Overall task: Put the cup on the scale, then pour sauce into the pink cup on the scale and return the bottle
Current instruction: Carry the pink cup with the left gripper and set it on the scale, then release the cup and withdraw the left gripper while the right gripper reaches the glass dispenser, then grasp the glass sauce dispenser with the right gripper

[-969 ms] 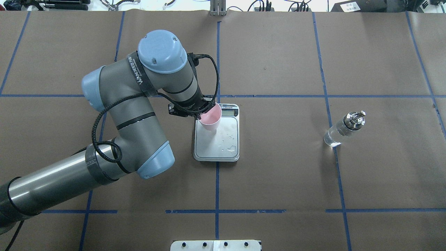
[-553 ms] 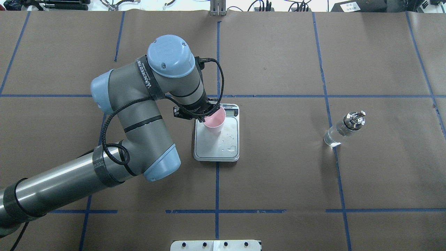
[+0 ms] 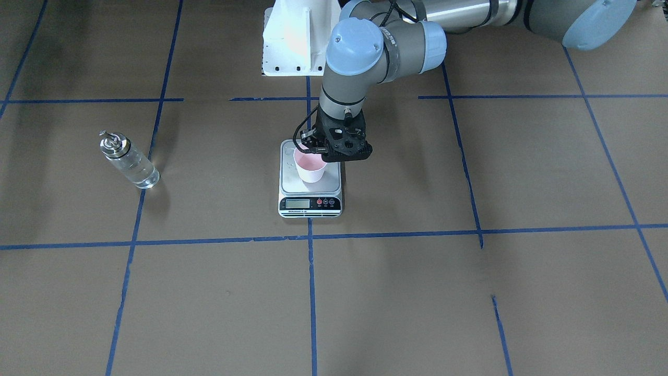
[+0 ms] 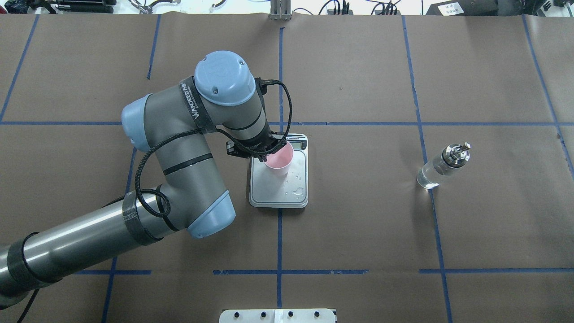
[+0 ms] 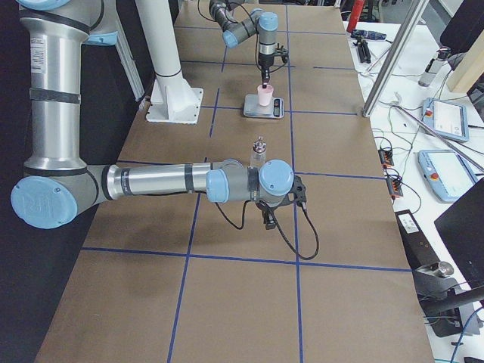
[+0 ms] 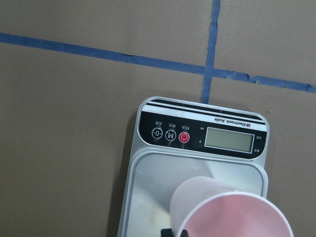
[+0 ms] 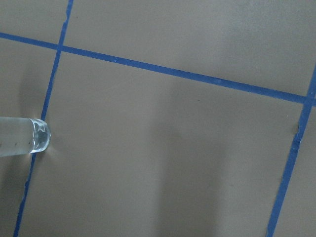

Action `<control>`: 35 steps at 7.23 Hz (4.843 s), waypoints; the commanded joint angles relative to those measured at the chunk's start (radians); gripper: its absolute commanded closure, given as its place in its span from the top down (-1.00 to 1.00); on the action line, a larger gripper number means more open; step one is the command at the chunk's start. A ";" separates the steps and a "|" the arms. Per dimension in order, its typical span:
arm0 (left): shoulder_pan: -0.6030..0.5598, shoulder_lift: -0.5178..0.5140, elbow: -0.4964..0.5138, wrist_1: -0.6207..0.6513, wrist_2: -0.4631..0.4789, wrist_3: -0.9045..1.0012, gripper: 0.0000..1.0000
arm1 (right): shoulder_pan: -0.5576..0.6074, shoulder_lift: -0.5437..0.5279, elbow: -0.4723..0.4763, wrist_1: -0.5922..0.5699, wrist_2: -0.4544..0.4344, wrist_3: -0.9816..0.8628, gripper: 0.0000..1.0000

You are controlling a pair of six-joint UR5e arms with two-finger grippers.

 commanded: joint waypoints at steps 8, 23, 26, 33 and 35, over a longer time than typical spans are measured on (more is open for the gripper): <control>-0.092 0.131 -0.308 0.009 -0.009 -0.005 0.24 | -0.217 -0.081 0.080 0.636 -0.119 0.684 1.00; -0.124 0.134 -0.315 0.003 0.001 0.000 0.38 | -1.199 -0.179 0.263 0.792 -1.535 1.410 1.00; -0.128 0.171 -0.371 0.006 0.001 0.001 0.38 | -1.288 -0.169 0.200 0.793 -1.757 1.456 1.00; -0.223 0.371 -0.474 0.011 0.001 0.203 0.38 | -1.305 -0.077 0.090 0.790 -1.895 1.460 1.00; -0.286 0.480 -0.493 0.011 0.006 0.360 0.38 | -1.305 -0.071 0.085 0.792 -1.898 1.460 0.99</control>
